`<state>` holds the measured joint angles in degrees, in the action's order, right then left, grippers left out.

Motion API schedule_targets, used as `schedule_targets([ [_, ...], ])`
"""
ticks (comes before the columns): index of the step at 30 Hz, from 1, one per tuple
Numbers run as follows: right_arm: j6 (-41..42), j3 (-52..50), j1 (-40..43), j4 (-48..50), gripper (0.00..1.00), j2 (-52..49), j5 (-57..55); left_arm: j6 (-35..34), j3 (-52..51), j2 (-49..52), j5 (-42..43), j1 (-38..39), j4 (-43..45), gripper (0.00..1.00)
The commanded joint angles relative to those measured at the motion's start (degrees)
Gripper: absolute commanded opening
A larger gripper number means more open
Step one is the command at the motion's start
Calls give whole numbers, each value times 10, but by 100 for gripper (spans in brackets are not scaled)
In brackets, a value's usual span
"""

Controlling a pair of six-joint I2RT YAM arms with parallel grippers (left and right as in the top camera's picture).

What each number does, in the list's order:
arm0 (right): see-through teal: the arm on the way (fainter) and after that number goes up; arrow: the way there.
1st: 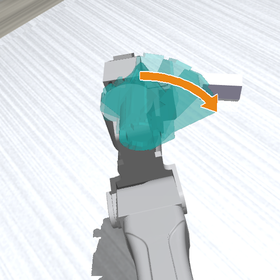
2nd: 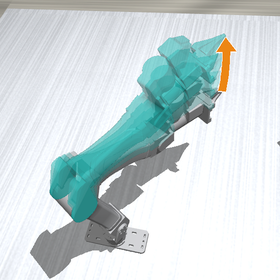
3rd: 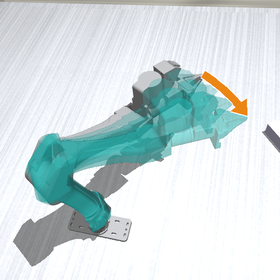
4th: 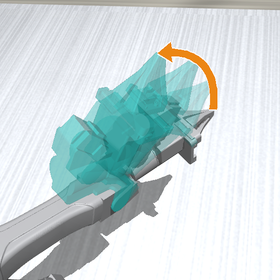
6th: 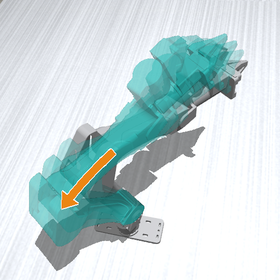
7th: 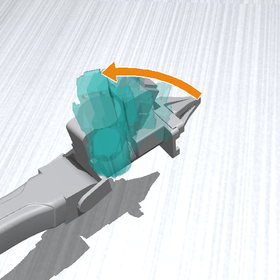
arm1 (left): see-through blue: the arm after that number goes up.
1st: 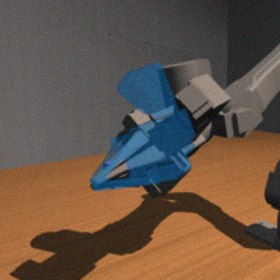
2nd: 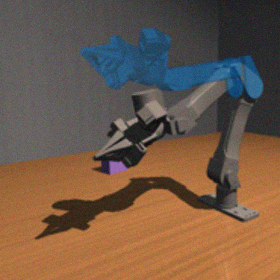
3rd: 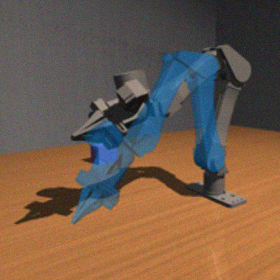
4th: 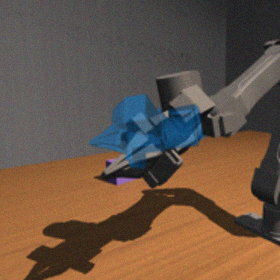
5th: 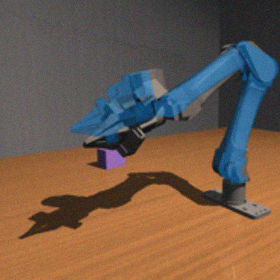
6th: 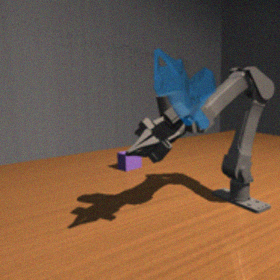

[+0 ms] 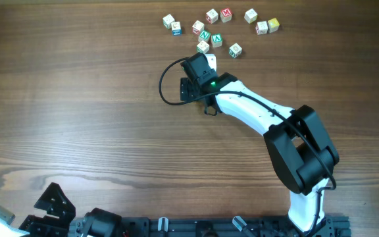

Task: Form a tower
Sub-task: 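Open the right gripper and lift off the stacked H block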

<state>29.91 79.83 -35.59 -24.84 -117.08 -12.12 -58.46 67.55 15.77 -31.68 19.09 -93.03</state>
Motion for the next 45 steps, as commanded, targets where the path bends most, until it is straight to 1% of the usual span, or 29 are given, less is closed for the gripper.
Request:
schedule_targets([
  [1,0,-8,-1,4,100,-7,14,-7,-2,-3,-8,-4,1,100],
  [5,-26,-4,-1,2,100,5,44,-7,-2,-3,-8,-3,1,100],
  [11,-28,-4,-1,-14,100,37,47,-7,-2,-3,-8,-3,1,100],
  [20,-31,-4,-1,-43,100,46,45,-7,-2,-3,-8,-3,1,100],
  [24,-59,-4,-1,-46,100,46,42,-7,-2,-3,-8,-3,1,100],
  [37,-59,-5,-1,-47,100,46,12,-7,-2,-3,-8,-4,1,100],
  [45,-58,-5,-1,-46,100,46,17,-7,-2,-3,-8,-3,1,100],
])
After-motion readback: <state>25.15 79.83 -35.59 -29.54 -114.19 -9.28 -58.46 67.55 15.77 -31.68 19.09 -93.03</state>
